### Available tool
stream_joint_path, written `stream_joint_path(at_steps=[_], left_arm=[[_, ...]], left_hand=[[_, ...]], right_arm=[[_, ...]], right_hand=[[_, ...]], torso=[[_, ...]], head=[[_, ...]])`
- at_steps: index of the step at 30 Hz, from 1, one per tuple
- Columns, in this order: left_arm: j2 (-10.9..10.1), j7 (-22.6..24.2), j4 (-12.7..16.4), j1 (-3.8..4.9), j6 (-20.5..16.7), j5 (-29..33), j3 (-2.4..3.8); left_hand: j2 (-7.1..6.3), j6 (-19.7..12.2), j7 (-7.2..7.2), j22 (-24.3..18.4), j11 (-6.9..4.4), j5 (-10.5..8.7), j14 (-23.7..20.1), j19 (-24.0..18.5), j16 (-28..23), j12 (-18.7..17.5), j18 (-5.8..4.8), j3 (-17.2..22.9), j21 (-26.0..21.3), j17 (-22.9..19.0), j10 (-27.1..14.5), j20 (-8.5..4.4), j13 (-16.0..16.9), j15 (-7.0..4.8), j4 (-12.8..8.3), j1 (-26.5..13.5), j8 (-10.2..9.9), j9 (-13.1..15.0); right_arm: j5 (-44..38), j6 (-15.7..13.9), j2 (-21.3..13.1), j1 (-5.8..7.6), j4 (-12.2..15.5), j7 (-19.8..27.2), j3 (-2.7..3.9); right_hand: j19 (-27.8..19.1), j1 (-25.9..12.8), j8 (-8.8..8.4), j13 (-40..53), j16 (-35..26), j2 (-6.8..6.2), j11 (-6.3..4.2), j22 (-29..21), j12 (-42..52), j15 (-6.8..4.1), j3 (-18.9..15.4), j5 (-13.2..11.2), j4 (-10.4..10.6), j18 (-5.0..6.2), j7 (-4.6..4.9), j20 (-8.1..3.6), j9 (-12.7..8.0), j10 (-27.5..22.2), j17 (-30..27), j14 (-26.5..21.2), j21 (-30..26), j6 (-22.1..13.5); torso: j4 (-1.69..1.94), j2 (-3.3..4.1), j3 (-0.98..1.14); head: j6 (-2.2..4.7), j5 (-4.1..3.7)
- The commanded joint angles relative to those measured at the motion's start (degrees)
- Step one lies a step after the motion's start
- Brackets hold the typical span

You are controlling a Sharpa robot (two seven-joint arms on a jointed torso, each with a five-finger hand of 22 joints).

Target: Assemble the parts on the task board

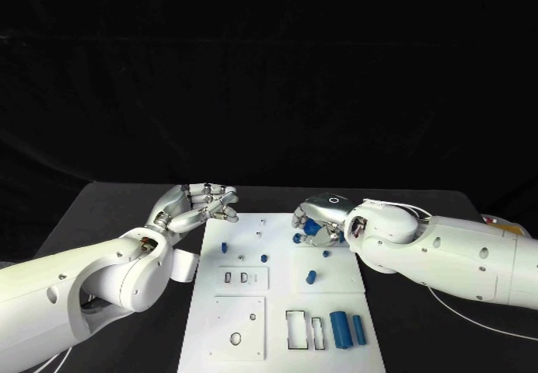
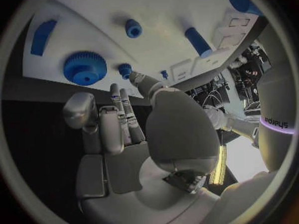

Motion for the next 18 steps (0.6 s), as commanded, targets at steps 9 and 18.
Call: stream_joint_path(at_steps=[9, 18], left_arm=[[0.0, -0.2, 0.3, 0.19, 1.4, -0.3, 0.10], [0.0, -0.3, 0.3, 0.23, 1.6, -0.3, 0.11]], left_hand=[[-0.37, -0.1, 0.06, 0.1, 0.05, -0.37, 0.1, 0.4, 0.2, -0.4, 1.07, 0.2, 0.4, 0.1, -0.1, -0.02, 0.1, 0.05, -0.1, -0.2, -0.3, 0.1], [-0.37, -0.1, 0.06, 0.1, 0.05, -0.37, 0.1, 0.4, 0.2, -0.4, 1.07, 0.2, 0.4, 0.1, -0.1, -0.02, 0.1, 0.05, -0.1, -0.2, -0.3, 0.1]], right_arm=[[-2.0, 1.2, 0.7, -0.45, -0.5, -1.2, -0.05], [-1.9, 1.0, 1.0, -0.57, -0.7, -1.1, -0.06]], right_hand=[[0.9, 1.1, 0.10, 0.4, 1.7, 0.89, -0.18, 2.3, 0.2, 0.36, 1.0, 0.5, 0.4, -1.40, -0.10, 0.05, 0.5, 0.7, 1.8, 3.2, 1.8, 0.4], [1.1, 1.4, 0.43, 0.8, 2.5, 1.42, -0.50, 3.6, 0.3, 0.17, 2.3, 0.4, 0.6, -1.50, -0.34, -0.05, 1.0, 2.4, 2.5, 3.2, 2.8, 1.2]], torso=[[0.07, 0.48, 0.01], [-0.01, 0.67, 0.05]], head=[[-0.41, 0.12], [-0.41, 0.31]])
